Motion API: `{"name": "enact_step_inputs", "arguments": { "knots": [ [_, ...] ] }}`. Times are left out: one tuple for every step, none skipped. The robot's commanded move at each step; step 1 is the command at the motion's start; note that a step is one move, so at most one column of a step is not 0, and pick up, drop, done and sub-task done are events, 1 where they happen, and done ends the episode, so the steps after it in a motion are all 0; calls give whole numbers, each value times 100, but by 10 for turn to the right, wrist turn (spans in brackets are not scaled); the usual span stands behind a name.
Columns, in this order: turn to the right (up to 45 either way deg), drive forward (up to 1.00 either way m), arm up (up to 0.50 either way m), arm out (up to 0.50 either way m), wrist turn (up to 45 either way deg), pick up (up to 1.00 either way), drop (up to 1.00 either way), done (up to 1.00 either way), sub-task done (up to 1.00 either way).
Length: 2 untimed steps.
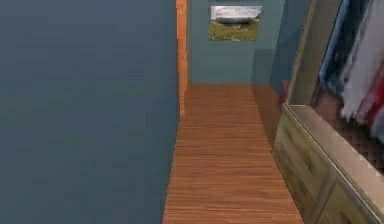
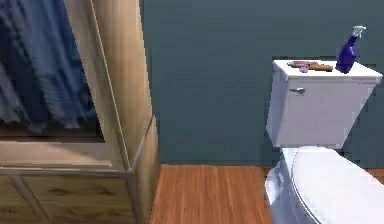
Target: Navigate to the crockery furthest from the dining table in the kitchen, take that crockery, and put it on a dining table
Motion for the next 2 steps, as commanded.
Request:
{"name": "enact_step_inputs", "arguments": {
  "knots": [
    [0,100,0,0,0,0,0,0,0],
    [30,0,0,0,0,0,0,0,0]
  ]
}}
